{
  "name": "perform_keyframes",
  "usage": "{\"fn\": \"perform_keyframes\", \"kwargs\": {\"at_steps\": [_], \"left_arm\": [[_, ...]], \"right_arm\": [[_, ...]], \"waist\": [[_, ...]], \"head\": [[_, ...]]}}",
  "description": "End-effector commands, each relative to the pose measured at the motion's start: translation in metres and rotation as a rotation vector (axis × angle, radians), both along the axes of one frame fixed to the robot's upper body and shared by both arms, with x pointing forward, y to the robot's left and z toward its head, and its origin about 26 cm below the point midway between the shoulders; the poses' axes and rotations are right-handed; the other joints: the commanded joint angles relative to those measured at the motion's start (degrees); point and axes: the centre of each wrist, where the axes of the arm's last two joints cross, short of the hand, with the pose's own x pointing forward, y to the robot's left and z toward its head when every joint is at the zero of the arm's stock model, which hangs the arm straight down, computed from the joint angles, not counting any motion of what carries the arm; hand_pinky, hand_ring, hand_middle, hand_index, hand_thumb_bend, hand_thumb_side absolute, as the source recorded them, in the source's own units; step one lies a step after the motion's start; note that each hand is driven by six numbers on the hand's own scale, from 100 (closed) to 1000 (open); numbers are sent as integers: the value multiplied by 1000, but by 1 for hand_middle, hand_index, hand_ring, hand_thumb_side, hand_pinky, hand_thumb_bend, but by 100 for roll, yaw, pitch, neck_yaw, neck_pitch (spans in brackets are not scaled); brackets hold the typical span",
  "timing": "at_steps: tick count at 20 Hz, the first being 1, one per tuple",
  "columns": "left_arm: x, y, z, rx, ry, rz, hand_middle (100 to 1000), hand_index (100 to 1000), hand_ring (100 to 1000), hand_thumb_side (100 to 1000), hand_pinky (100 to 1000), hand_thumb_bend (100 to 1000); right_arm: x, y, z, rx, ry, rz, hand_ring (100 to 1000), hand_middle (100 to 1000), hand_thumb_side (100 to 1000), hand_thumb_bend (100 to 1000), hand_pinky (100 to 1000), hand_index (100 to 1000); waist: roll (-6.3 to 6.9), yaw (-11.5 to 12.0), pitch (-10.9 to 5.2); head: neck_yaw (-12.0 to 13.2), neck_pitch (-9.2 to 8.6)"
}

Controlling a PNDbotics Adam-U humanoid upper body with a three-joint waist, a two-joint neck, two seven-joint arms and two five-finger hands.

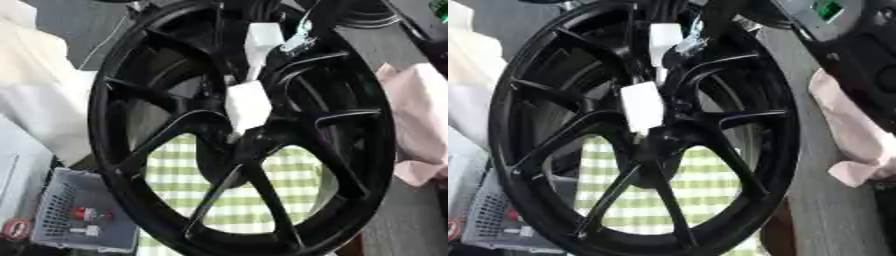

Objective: Pull the pin out of the wheel hub.

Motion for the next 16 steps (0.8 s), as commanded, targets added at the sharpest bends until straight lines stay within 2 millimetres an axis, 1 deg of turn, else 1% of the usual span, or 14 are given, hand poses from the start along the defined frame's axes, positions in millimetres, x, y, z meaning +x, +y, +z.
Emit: {"fn": "perform_keyframes", "kwargs": {"at_steps": [1,4,5,6,8,9,10,11,12,13,14,15,16], "left_arm": [[-3,2,10,9,-36,2,525,668,588,463,579,737],[-3,1,11,9,-40,1,525,668,588,463,579,737],[-3,1,11,8,-40,2,524,667,588,464,579,737],[-3,1,11,7,-40,3,525,667,588,464,579,738],[-3,2,10,6,-40,4,524,667,588,464,579,737],[-3,2,10,5,-40,5,524,667,588,463,579,737],[-3,2,10,4,-39,5,524,667,588,463,579,737],[-3,2,10,3,-37,5,524,667,588,463,580,737],[-3,2,9,3,-35,5,524,667,588,463,580,737],[-3,2,9,3,-34,4,524,667,588,464,580,737],[-3,2,9,3,-34,4,524,667,588,464,580,737],[-3,2,9,4,-35,4,524,667,587,463,580,736],[-3,2,9,4,-36,4,524,667,588,463,580,737]], "right_arm": [[-3,-1,11,13,-5,-6,683,578,381,619,793,700],[-3,0,10,11,8,-14,679,576,379,614,790,697],[-3,-1,10,10,14,-19,652,555,366,570,771,674],[-2,-1,9,10,19,-22,650,553,364,568,770,672],[-2,-1,9,10,30,-27,632,535,353,534,762,654],[-2,-1,9,12,37,-28,621,523,347,489,760,638],[-1,-1,8,16,44,-28,621,523,347,489,760,638],[-2,-1,8,20,50,-26,612,515,325,463,760,624],[-2,0,8,24,55,-23,611,514,323,461,760,623],[-3,-1,8,27,60,-19,603,505,286,443,759,610],[-4,-2,8,27,64,-13,603,505,280,441,759,609],[-6,-3,8,24,66,-7,598,500,224,418,758,604],[-7,-4,8,18,67,0,596,499,208,415,757,603]], "waist": [[31,2,-94],[30,10,-90],[29,15,-86],[28,18,-85],[25,23,-82],[25,25,-81],[25,27,-80],[26,27,-79],[27,27,-79],[27,26,-79],[27,26,-79],[28,27,-79],[29,29,-79]], "head": [[30,28],[32,32],[38,40],[41,45],[50,56],[52,57],[54,59],[56,62],[59,65],[61,69],[63,69],[65,64],[64,56]]}}
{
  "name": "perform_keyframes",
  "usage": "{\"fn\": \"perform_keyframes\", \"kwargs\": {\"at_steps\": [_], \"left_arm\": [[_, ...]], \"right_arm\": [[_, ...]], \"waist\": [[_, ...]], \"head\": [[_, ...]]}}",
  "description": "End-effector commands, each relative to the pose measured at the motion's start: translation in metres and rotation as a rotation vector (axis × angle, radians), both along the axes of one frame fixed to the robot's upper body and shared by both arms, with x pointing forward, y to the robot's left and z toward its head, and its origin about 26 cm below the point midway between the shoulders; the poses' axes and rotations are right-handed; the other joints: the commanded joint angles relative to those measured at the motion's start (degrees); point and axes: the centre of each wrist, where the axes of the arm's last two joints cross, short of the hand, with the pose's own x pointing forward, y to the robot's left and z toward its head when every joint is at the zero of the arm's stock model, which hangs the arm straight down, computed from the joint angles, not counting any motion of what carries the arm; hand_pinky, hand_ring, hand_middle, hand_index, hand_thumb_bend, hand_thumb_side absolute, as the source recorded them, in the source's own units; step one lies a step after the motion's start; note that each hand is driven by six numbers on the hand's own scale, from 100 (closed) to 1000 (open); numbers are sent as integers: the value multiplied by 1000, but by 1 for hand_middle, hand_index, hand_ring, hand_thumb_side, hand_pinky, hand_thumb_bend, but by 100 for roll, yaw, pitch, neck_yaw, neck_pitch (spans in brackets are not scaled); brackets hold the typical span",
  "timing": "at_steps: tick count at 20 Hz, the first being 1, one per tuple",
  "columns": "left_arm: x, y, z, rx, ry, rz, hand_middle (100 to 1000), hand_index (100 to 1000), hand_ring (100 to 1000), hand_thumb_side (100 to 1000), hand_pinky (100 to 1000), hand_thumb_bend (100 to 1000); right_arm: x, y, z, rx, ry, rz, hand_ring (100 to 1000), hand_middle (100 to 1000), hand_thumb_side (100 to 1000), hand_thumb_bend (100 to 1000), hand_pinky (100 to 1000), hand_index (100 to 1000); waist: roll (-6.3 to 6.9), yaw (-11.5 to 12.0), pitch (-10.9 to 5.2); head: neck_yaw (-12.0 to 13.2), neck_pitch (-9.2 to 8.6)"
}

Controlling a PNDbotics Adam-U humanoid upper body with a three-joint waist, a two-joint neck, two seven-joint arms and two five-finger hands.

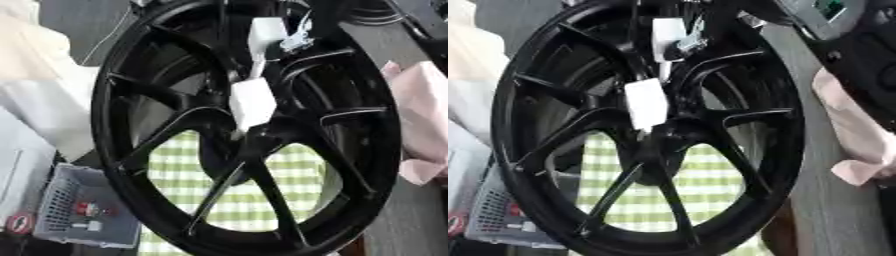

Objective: Pull the pin out of the wheel hub.

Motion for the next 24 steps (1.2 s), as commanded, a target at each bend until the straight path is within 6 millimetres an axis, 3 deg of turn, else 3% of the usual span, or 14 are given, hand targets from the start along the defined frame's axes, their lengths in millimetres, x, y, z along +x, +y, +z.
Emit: {"fn": "perform_keyframes", "kwargs": {"at_steps": [1,5,9,13,19,24], "left_arm": [[-3,1,9,7,-34,1,523,667,588,464,580,736],[-3,1,9,7,-33,0,522,667,588,464,581,736],[-3,1,9,8,-30,-1,522,667,588,465,581,737],[-3,2,7,8,-25,2,521,667,587,465,581,737],[-3,3,5,8,-18,7,521,668,587,466,582,737],[-4,4,3,8,-14,13,520,668,587,466,583,738]], "right_arm": [[-9,-7,11,-7,-18,14,593,497,185,416,756,602],[-12,-11,11,-5,-13,13,577,468,100,448,749,594],[-14,-10,14,27,-23,5,556,437,124,337,739,588],[-18,-11,20,78,-42,-8,549,439,130,328,744,583],[-29,-16,42,149,-91,-10,547,436,125,274,750,568],[-37,-33,63,236,-124,-43,542,434,128,267,754,562]], "waist": [[38,13,-106],[48,12,-113],[65,3,-129],[94,-15,-155],[128,-57,-212],[154,-89,-265]], "head": [[14,0],[3,4],[-49,-11],[-96,-40],[-143,-55],[-161,-56]]}}
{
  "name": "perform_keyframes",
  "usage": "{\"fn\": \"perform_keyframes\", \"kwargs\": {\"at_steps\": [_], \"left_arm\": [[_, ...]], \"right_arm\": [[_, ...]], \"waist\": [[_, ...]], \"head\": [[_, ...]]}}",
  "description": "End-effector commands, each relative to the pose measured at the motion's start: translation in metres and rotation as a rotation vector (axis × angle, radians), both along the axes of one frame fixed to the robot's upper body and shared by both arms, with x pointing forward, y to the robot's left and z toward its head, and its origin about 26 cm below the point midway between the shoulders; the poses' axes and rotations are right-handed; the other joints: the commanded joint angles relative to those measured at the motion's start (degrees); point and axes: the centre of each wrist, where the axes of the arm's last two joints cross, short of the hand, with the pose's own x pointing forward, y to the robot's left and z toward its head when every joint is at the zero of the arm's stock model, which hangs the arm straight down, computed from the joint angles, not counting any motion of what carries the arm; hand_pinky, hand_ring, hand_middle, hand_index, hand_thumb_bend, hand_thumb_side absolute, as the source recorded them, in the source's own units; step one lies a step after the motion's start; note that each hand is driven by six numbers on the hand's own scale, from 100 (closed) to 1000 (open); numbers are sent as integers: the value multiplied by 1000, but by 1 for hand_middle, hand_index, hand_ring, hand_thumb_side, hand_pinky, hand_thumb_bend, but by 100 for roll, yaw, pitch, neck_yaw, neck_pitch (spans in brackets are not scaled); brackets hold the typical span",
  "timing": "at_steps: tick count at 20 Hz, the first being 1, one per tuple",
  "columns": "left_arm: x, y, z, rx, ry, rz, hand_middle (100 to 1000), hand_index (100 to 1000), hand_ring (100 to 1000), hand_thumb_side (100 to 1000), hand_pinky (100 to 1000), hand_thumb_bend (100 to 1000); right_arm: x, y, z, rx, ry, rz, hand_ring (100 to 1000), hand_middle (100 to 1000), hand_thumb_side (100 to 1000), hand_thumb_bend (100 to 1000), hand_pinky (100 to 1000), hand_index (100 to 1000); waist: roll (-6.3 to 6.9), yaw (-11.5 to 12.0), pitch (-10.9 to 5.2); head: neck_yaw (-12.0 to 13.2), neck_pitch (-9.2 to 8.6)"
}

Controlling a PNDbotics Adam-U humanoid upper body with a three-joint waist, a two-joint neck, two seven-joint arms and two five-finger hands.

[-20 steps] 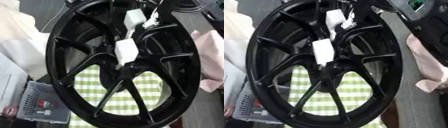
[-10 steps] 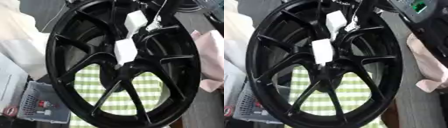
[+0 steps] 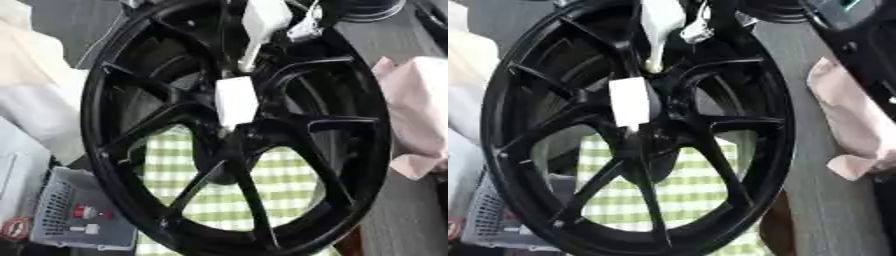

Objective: Pull the pin out of the wheel hub.

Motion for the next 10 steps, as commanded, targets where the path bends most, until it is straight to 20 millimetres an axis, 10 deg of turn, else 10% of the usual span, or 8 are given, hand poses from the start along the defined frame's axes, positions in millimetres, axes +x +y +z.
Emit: {"fn": "perform_keyframes", "kwargs": {"at_steps": [1,10], "left_arm": [[-3,3,6,8,-21,10,520,668,587,466,583,738],[-6,10,6,13,-26,52,519,668,585,467,583,738]], "right_arm": [[-16,-23,32,79,-66,-29,542,435,127,265,756,563],[-82,-153,31,398,-212,-303,549,458,151,260,758,583]], "waist": [[57,-41,-212],[199,-301,-210]], "head": [[-1,-36],[214,-142]]}}
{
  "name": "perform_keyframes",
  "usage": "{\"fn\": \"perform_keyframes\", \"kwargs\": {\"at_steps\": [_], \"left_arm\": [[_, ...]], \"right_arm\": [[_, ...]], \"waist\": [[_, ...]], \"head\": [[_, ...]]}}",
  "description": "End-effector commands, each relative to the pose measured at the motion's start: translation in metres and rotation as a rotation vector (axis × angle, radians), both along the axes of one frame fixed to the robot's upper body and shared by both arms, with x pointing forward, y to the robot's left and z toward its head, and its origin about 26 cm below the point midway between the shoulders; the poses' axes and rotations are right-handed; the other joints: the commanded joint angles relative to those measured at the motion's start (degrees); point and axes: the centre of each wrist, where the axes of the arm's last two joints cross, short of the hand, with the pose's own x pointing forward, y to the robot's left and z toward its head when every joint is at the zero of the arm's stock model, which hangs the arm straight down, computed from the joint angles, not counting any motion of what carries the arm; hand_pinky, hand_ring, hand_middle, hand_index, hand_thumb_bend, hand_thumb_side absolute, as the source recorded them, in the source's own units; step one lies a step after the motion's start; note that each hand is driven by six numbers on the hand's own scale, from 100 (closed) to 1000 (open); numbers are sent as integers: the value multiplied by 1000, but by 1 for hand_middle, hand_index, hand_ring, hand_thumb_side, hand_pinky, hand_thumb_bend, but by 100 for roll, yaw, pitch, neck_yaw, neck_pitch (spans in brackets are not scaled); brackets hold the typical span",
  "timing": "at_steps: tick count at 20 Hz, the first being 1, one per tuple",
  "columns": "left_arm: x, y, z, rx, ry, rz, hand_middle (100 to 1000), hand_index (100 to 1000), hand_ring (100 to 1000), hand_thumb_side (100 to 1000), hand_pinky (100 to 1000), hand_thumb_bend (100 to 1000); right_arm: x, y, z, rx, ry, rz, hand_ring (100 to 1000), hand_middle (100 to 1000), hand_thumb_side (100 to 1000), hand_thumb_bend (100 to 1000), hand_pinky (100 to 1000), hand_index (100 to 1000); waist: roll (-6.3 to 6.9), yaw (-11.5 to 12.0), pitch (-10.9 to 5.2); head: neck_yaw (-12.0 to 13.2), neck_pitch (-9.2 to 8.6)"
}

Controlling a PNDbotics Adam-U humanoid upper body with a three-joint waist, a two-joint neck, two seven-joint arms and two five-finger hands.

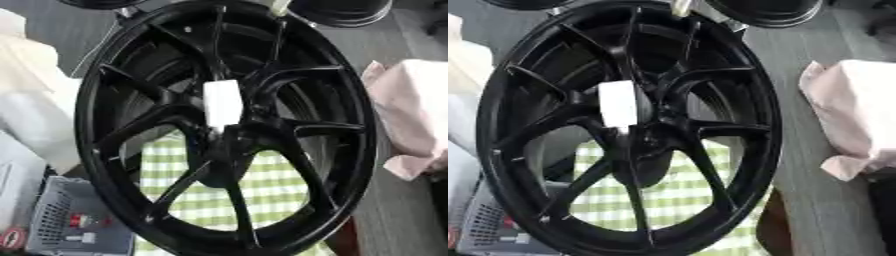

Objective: Pull the pin out of the wheel hub.

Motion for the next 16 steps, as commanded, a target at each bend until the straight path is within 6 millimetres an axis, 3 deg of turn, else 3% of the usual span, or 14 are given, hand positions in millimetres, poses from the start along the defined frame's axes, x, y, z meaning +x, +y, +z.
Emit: {"fn": "perform_keyframes", "kwargs": {"at_steps": [1,4,7,9,13,14,16], "left_arm": [[-4,6,9,19,-32,28,519,668,585,469,583,740],[-5,5,9,21,-36,37,519,668,585,469,583,740],[-7,9,7,18,-30,70,518,668,584,473,582,747],[-7,9,7,11,-32,75,518,668,584,473,583,746],[-7,8,7,8,-34,75,518,668,584,473,583,746],[-7,8,7,8,-34,75,518,669,584,472,583,747],[-7,9,7,2,-34,82,518,669,584,473,583,747]], "right_arm": [[-41,-38,23,93,-149,-111,552,458,152,258,759,585],[-54,-50,13,151,-182,-158,552,458,152,258,759,585],[-58,-88,-50,342,-199,-314,589,492,174,261,788,636],[-65,-99,-82,371,-223,-420,614,518,197,311,801,665],[-71,-98,-99,356,-253,-489,614,518,197,311,801,665],[-71,-98,-100,355,-254,-493,826,829,435,449,915,868],[-72,-108,-115,369,-222,-559,834,839,461,439,922,877]], "waist": [[76,-52,-129],[116,-64,-121],[288,-252,-73],[340,-291,-68],[361,-297,-68],[364,-299,-67],[442,-369,-90]], "head": [[97,-133],[102,-164],[317,-230],[356,-250],[359,-260],[365,-260],[476,-227]]}}
